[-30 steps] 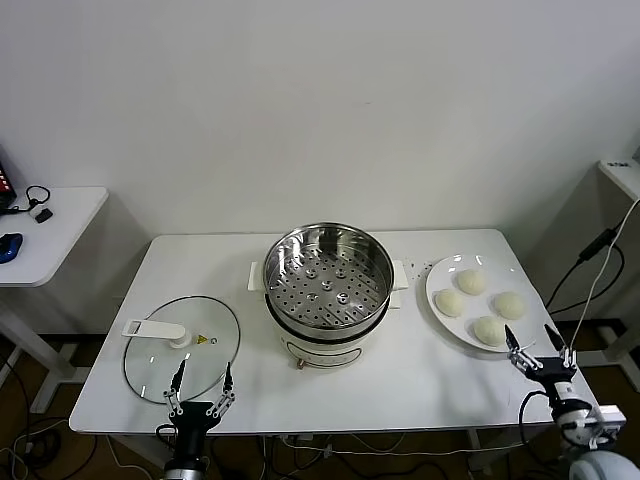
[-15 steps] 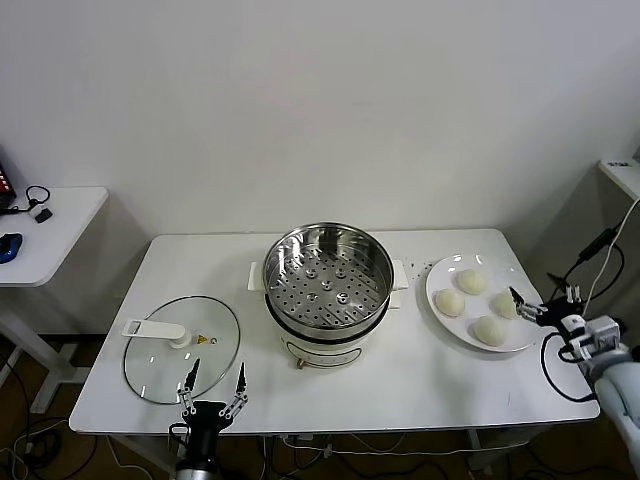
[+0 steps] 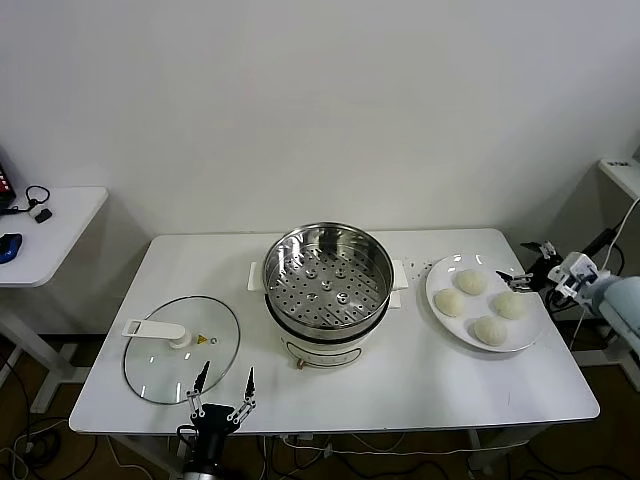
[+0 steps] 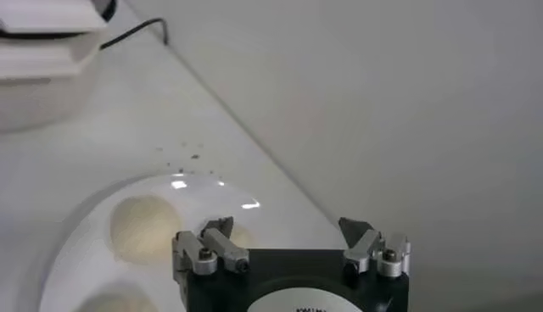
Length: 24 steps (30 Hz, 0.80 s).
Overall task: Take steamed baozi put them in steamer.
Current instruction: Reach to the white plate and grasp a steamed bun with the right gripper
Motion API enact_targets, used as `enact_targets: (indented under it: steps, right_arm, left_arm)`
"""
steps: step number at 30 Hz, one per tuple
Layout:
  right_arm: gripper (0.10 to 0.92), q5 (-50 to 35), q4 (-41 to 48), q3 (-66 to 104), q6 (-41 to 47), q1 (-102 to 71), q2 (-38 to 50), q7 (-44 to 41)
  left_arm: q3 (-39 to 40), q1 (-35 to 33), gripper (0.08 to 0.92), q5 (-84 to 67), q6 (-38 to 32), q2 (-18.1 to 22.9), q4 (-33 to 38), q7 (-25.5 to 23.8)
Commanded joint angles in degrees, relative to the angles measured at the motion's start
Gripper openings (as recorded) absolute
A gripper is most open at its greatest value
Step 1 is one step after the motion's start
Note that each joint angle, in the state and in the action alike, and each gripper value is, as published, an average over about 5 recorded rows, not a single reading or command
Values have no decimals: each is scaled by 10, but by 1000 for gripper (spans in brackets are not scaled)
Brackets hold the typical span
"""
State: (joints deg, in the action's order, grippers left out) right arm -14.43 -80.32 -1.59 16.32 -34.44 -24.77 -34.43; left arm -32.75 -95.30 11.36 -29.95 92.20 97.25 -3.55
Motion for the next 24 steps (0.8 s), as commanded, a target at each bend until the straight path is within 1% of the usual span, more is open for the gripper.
enact_targets:
  steps: [1,3,6,12,18,24]
  right_arm:
    - [823,9,133,-481,-60,425,38,-167]
    - [823,13,161,-570,-88,499,15,-198]
    - [823,20,205,-658,-123,573,-27,-235]
    - [823,26,324,-762,-200,639,-129,-289]
    - [823,23,419,-786,-244,635,-213,-313]
    - [823,21,474,-760,-253,589,-265,-313]
  left_arm:
    - [2,0,823,5,-3,3,-3,-1]
    - [2,1,823,7,-3,4,-5,-1]
    - [1,2,823,8,-2,4,-7,0]
    - [-5,2,823,9,0,2,-6,0]
    - [-14,2,823,11,0,0,-6,-1]
    - [-25,5,823,14,-3,-3,-13,-3]
